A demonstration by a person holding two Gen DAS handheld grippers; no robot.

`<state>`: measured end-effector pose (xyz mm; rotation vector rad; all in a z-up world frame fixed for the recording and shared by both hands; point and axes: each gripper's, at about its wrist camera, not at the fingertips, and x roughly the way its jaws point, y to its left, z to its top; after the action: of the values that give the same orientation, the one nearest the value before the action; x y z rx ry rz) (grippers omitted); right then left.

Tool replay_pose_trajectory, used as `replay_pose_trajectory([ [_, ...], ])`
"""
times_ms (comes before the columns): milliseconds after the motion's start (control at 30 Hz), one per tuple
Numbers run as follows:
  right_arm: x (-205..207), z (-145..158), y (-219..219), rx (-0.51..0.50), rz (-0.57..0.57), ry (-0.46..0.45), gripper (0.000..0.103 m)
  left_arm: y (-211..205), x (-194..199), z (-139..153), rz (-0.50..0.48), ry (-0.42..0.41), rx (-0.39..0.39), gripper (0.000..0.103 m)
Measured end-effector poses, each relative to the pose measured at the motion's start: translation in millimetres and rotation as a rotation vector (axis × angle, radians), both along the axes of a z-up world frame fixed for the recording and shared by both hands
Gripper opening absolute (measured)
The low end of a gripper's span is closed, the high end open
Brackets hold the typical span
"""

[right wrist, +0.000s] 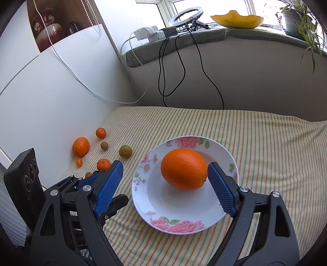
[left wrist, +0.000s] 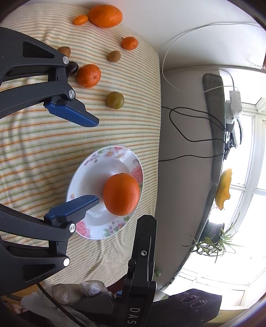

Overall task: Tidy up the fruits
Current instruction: 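Lower the orange onto the plate and open the right tool, then close the right tool on the tangerine while the left tool grips the kiwi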

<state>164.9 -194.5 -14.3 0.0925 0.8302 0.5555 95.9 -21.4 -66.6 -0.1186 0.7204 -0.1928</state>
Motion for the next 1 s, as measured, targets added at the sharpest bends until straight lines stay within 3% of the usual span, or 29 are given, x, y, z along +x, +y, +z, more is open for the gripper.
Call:
replay_pose_trajectory([
  [367,-29.6,4.0,55.1,-0.047,0.127,-0.069,0.088,84.7,-49.4,-10.6,0.165,0.005,-0.004,0.069],
  [533,-34.9,-4.2,82.2,-0.052,0.200,-0.053,0.087,118.4,-61.8,-20.2,0.233,0.025,-0.015,0.068],
  [733,-37.4,-16.9,114.4,-0.056,0.261,-0.015,0.081,138.6,-63.8,-33.5,0.247,0.056,-0.053,0.053],
  [800,-36.4,-21.3,125.2,-0.056,0.281,0.007,0.070,138.6,-61.0,-35.7,0.237,0.061,-0.063,0.048],
  [933,-28.5,-34.2,140.7,-0.048,0.303,0.061,0.066,138.6,-55.4,-40.5,0.216,0.070,-0.080,0.041],
  [1000,-22.1,-41.9,147.8,-0.044,0.310,0.096,0.058,138.9,-51.3,-41.6,0.212,0.072,-0.085,0.040],
])
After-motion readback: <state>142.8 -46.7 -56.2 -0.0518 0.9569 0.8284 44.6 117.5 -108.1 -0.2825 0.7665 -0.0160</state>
